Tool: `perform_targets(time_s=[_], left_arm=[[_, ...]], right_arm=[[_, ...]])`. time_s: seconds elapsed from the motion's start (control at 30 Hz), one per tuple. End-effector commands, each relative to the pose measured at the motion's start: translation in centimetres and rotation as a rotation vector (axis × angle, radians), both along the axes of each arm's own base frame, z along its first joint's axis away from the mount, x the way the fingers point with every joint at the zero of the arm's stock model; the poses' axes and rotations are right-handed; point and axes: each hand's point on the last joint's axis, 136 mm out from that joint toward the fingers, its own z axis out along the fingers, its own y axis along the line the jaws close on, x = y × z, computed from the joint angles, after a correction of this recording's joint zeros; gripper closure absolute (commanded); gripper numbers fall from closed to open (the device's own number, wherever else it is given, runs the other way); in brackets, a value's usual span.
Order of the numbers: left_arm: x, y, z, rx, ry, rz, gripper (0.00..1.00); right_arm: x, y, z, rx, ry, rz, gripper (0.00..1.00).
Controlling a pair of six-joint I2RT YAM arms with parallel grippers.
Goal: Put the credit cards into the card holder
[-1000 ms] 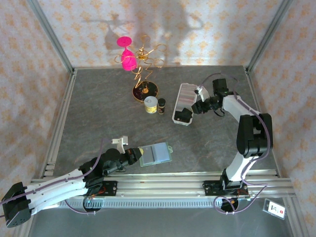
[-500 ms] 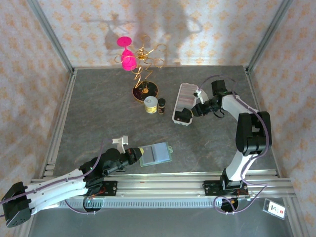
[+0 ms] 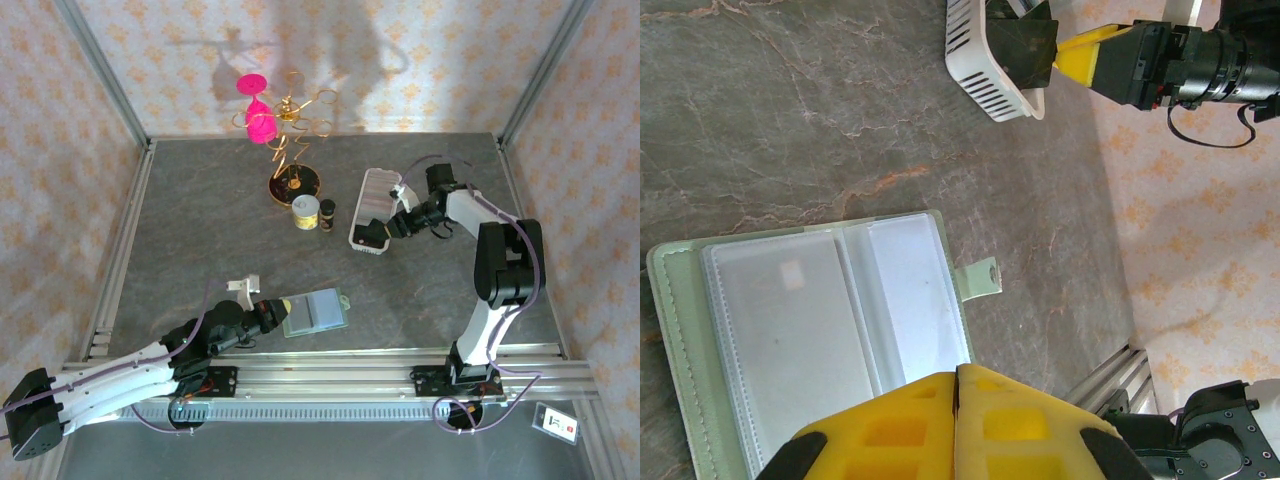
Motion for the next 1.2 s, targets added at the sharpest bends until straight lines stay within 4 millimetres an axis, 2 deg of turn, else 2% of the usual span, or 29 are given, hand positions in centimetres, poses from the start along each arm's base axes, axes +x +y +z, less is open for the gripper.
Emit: perform_targets(time_s=[0.0,0.2,0.5,0.73,1.0,1.1,1.17], left_arm=[[-0.2,-0.5,0.7,-0.027,-0.016,-0.020,0.92],[-0.1,-0.6,0.7,-0.028,-0.014,-0.021,0.92],[-0.2,-0.5,0.5,-0.023,-0.010,-0.021,0.92],[-0.2,-0.4,0.7,-0.027,-0.012,-0.018,0.92],[-0.2,-0.5,0.8,-0.029,-0.013,-0.020,0.92],[-0.1,-0.5,1.0,-0.030,-0.021,-0.020,0.92],[0.0,-0.6,1.3,-0.025,-0.026,-0.022,0.92]], right_arm=[[0.1,0.6,0.7,0.022,-0.004,0.032,0.70],[-0.2,1.1,0.9,0.041,-0.004,0.061,0.78],[-0.8,1.7,1.3,0.061,-0.009,0.100,0.79],[-0.8,1.9,1.8,0.066,-0.032,0.112,0.89],[-1.0,2.6,3.8,0.117,-0.088,0.146,0.91],[-1.5,2.8,4.8,0.131,-0.120,0.166,0.99],[-1.6,2.8,5.1,0.133,-0.134,0.167,1.00]])
